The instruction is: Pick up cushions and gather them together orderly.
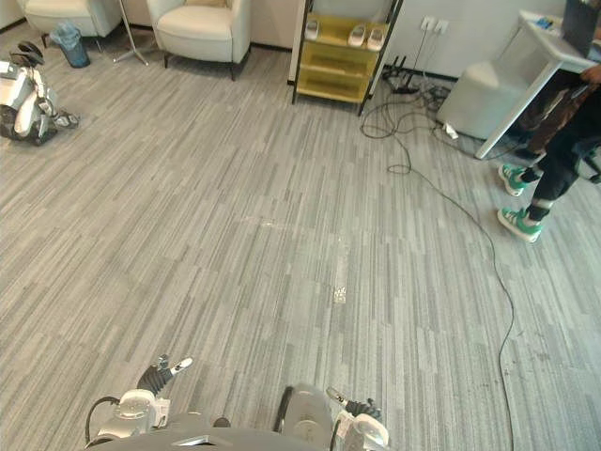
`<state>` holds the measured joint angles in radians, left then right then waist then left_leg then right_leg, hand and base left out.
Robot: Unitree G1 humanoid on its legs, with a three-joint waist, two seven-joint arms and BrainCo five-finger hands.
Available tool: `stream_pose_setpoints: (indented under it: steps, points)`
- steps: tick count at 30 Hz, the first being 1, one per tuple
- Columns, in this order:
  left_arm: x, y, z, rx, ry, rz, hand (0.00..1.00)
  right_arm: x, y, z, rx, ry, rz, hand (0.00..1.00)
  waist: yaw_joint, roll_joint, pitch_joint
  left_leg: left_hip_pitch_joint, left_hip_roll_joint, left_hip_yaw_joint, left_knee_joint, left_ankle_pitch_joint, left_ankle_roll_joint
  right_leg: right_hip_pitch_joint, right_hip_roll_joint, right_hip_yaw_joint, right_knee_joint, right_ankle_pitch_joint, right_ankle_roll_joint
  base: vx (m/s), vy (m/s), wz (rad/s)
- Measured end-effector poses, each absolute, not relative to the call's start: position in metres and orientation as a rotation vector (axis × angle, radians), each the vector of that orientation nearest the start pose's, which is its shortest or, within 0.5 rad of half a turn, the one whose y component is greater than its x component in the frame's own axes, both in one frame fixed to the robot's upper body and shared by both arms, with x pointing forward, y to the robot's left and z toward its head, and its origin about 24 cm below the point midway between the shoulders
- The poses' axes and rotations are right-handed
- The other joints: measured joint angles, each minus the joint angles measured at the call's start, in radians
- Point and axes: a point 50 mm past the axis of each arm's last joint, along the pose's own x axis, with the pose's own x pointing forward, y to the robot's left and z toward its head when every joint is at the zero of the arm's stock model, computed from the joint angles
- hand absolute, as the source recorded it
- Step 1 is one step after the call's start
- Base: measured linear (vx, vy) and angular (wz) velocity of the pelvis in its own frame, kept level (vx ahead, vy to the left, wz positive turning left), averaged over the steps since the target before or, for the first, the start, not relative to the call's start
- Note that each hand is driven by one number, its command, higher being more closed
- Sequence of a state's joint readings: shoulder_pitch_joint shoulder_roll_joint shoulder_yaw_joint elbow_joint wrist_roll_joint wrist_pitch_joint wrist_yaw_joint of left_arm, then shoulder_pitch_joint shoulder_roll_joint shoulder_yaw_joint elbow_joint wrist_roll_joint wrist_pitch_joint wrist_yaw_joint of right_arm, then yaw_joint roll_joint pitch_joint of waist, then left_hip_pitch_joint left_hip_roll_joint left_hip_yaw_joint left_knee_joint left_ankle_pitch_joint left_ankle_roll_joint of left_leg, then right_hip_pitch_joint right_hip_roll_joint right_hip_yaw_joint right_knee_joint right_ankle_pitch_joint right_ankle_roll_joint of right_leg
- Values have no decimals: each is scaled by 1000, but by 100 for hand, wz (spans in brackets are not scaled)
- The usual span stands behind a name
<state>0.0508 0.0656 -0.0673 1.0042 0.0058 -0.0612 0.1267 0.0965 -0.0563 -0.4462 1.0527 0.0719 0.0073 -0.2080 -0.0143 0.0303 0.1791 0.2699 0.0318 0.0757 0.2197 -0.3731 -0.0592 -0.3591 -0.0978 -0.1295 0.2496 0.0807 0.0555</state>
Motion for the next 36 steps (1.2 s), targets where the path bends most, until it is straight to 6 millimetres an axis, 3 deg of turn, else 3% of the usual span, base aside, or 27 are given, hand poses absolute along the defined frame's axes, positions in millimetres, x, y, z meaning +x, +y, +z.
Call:
stream_pose_setpoints:
  steps: [2,3,4,5,7,9,11,12,14,16,17,18,19,22,25,27,29,31,33,36]
  points:
    - [120,165,-154,122,994,94,0,66,-239,-160,129,1138,-695,0,7,27,-15,-85,45,-9,209,5,-16,1,17,-6,46,14,-19,504,-278,14]
    - [120,157,-155,87,995,96,0,66,-247,-158,110,1133,-706,0,7,75,-18,-188,102,-25,450,81,-50,39,54,-39,49,-34,-41,549,-289,13]
    - [121,156,-155,71,994,105,0,66,-249,-157,104,1132,-702,0,9,84,-8,-261,143,-21,625,206,-40,88,78,-48,34,-57,-61,551,-264,6]
    - [122,157,-154,61,990,113,0,65,-249,-158,101,1135,-694,0,15,92,-4,-311,187,4,763,227,-35,148,98,-47,10,-75,-74,520,-216,-6]
    - [123,159,-153,60,977,121,0,64,-248,-158,111,1140,-695,0,22,85,1,-357,224,74,855,199,-16,250,108,-47,-46,-82,-75,517,-207,-19]
    - [126,159,-151,59,957,120,0,63,-248,-158,113,1140,-699,0,25,79,4,-400,218,127,791,162,-13,346,106,-29,-133,-83,-71,387,-124,-22]
    - [130,159,-150,60,943,120,0,63,-250,-158,109,1140,-704,0,43,77,5,-460,172,137,522,125,-31,396,97,15,-193,-78,-56,372,-10,-47]
    - [131,159,-150,61,942,120,0,62,-250,-158,109,1142,-704,0,44,75,6,-463,164,133,482,125,-31,400,95,20,-196,-78,-53,371,102,-57]
    - [133,161,-149,68,937,120,0,62,-249,-158,110,1142,-702,0,47,66,13,-436,77,62,140,165,-47,425,67,66,-200,-102,-18,299,179,-53]
    - [132,160,-150,67,943,119,0,61,-250,-158,107,1145,-704,0,47,72,11,-417,65,47,21,226,-51,436,67,82,-202,-117,2,216,184,-42]
    - [132,161,-150,69,946,121,0,58,-250,-159,105,1151,-704,0,57,75,11,-380,60,54,-10,345,0,465,70,114,-205,-136,27,272,247,-44]
    - [133,164,-150,76,943,122,0,58,-246,-160,113,1154,-700,0,60,53,11,-365,45,68,-17,340,-3,473,55,119,-207,-142,35,361,337,-47]
    - [133,170,-149,90,938,129,0,56,-240,-162,126,1165,-691,0,62,20,10,-352,24,86,-25,321,19,476,31,121,-205,-156,43,135,131,-19]
    - [134,177,-148,108,935,136,0,53,-231,-164,144,1180,-681,0,69,-22,0,-334,-8,121,-11,281,57,477,-6,128,-184,-179,50,200,186,-24]
    - [131,178,-149,108,946,131,0,54,-232,-163,108,1180,-657,0,72,-10,-4,-282,-25,170,-14,226,68,457,-31,134,-90,-213,47,191,156,-49]
    - [129,178,-150,106,959,127,0,54,-232,-163,105,1179,-656,0,69,-8,-15,-265,-29,186,-23,219,76,414,-35,138,-1,-229,54,132,94,-32]
    - [128,175,-151,118,968,103,0,54,-237,-162,96,1175,-662,0,62,11,-17,-229,-37,187,-61,228,91,351,-45,115,129,-252,68,165,57,-4]
    - [126,173,-152,134,978,83,0,56,-238,-162,88,1171,-655,0,42,19,-17,-221,-31,148,-65,230,94,311,-25,72,139,-314,40,194,-54,43]
    - [126,175,-153,139,982,85,0,56,-235,-163,94,1174,-652,0,41,10,-20,-220,-39,126,-55,230,93,302,-15,56,73,-267,15,108,-93,46]
    - [121,162,-156,112,1004,64,0,50,-244,-161,71,1184,-668,0,48,45,-48,-214,-29,77,-66,224,75,339,10,37,-1,-239,20,162,-110,26]
